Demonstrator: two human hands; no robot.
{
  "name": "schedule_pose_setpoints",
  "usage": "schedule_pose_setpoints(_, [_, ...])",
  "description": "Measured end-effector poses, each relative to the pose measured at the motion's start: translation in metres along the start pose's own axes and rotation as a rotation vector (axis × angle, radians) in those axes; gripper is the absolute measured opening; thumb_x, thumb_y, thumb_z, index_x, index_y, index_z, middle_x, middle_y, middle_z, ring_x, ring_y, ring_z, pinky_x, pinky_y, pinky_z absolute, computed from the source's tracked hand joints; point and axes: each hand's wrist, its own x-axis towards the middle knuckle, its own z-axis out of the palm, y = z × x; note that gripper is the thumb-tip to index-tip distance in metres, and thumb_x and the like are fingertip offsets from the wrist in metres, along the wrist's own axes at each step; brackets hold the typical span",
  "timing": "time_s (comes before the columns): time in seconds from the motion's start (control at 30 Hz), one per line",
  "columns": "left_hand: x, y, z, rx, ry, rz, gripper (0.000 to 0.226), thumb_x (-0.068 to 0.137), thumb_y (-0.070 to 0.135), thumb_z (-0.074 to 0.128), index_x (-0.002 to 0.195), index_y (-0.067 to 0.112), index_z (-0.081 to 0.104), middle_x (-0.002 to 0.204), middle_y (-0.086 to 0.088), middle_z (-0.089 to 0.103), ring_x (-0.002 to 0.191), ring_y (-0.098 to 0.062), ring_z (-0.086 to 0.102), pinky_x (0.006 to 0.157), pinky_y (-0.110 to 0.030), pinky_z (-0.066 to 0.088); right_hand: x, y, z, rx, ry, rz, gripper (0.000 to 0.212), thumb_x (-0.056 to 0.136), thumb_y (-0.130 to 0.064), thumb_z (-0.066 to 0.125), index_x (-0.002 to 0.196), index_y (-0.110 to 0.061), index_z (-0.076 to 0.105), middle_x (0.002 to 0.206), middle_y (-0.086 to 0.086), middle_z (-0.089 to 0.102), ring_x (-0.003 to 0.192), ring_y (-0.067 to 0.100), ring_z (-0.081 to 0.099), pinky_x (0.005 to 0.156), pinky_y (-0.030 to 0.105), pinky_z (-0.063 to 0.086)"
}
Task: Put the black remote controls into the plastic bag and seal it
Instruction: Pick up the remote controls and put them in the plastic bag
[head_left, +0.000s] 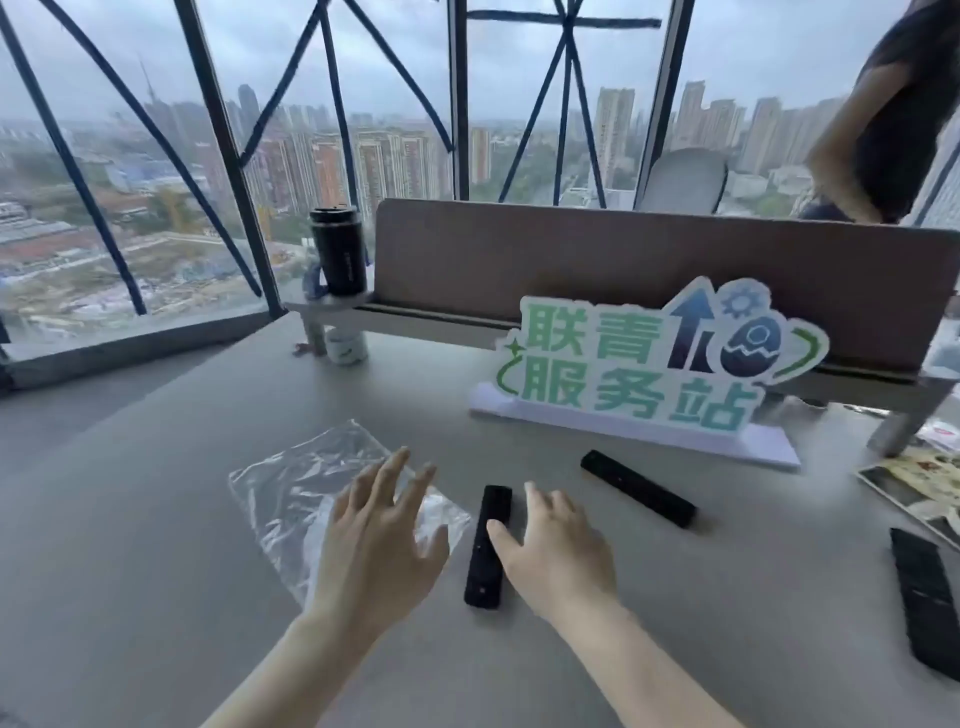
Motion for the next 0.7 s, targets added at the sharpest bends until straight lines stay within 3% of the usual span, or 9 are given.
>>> schedule_pose_setpoints(0.1, [-0.022,-0.019,0.015,0.080,-0.037,0.025,0.052,0.072,0.041,0.060,0.121,0.023,0.056,0.128,-0.004,0.058,0.115,-0.030,0.052,0.087,-0.043,0.047,-0.011,-0.007,0.027,0.001,-0.089,0.121,0.069,0.086,-0.063,0.043,0.137,-0.017,0.043,0.131,0.005,0.058,0.120,0.027,0.054,0.090,0.039,0.044])
schedule_pose_setpoints(0.17, [-0.030,-0.030,0.022,0.103,-0.079,0.030,0.036,0.068,0.030,0.069,0.103,0.020,0.065,0.105,-0.005,0.064,0.095,-0.031,0.059,0.067,-0.040,0.051,-0.015,-0.015,0.040,0.014,-0.090,0.177,0.067,0.083,-0.064,0.049,0.128,-0.014,0.049,0.126,0.006,0.062,0.115,0.028,0.058,0.087,0.038,0.046])
schedule_pose_setpoints(0.27, [-0.035,-0.039,0.019,0.158,-0.087,0.029,0.009,0.069,0.012,0.070,0.074,0.017,0.065,0.077,-0.006,0.059,0.067,-0.031,0.060,0.045,-0.033,0.044,-0.017,-0.027,0.050,-0.013,-0.090,0.227,0.057,0.082,-0.055,0.060,0.120,-0.012,0.053,0.122,0.006,0.065,0.112,0.028,0.062,0.082,0.033,0.047])
schedule_pose_setpoints(0.33, [-0.035,-0.043,0.015,0.088,-0.090,0.016,0.006,0.076,0.008,0.061,0.074,0.014,0.061,0.075,-0.008,0.056,0.063,-0.036,0.060,0.045,-0.035,0.043,-0.016,-0.029,0.049,0.015,-0.115,0.263,0.045,0.085,-0.041,0.060,0.118,-0.011,0.053,0.122,0.008,0.065,0.111,0.029,0.063,0.079,0.032,0.047])
schedule_pose_setpoints(0.4, [-0.034,-0.044,0.014,0.014,-0.077,0.042,0.014,0.083,0.011,0.055,0.093,0.016,0.061,0.084,-0.010,0.059,0.071,-0.039,0.064,0.050,-0.037,0.045,-0.014,-0.024,0.046,0.104,-0.164,0.306,0.034,0.085,-0.028,0.056,0.114,-0.011,0.055,0.112,0.010,0.068,0.098,0.029,0.066,0.071,0.031,0.045])
schedule_pose_setpoints(0.47, [-0.039,-0.044,0.005,-0.055,-0.080,0.079,0.022,0.088,0.017,0.051,0.109,0.021,0.058,0.094,-0.009,0.062,0.081,-0.039,0.065,0.056,-0.037,0.042,-0.023,-0.014,0.030,0.307,-0.209,0.322,0.019,0.080,-0.024,0.054,0.094,-0.013,0.058,0.078,0.007,0.071,0.061,0.025,0.062,0.057,0.027,0.042])
schedule_pose_setpoints(0.53, [-0.038,-0.043,0.004,-0.108,-0.071,0.088,0.020,0.090,0.023,0.048,0.106,0.021,0.060,0.094,-0.008,0.064,0.084,-0.037,0.066,0.059,-0.038,0.044,-0.032,0.002,0.006,0.582,-0.192,0.320,0.013,0.076,-0.025,0.055,0.074,-0.014,0.050,0.048,0.002,0.060,0.042,0.023,0.046,0.043,0.024,0.033])
schedule_pose_setpoints(0.6, [-0.038,-0.039,0.002,-0.115,-0.071,0.082,0.019,0.091,0.027,0.046,0.099,0.020,0.062,0.091,-0.007,0.065,0.083,-0.035,0.066,0.059,-0.036,0.044,-0.051,0.020,-0.021,0.803,-0.183,0.326,0.018,0.082,-0.023,0.057,0.072,-0.014,0.045,0.046,0.005,0.051,0.038,0.019,0.032,0.037,0.019,0.020])
schedule_pose_setpoints(0.7, [-0.036,-0.024,0.002,-0.145,-0.068,0.076,0.023,0.093,0.029,0.042,0.095,0.019,0.063,0.088,-0.006,0.064,0.082,-0.035,0.064,0.058,-0.033,0.041,-0.082,0.030,-0.057,0.864,-0.368,0.308,0.016,0.089,-0.025,0.054,0.078,-0.017,0.045,0.050,0.002,0.037,0.042,0.014,0.017,0.038,0.020,0.012])
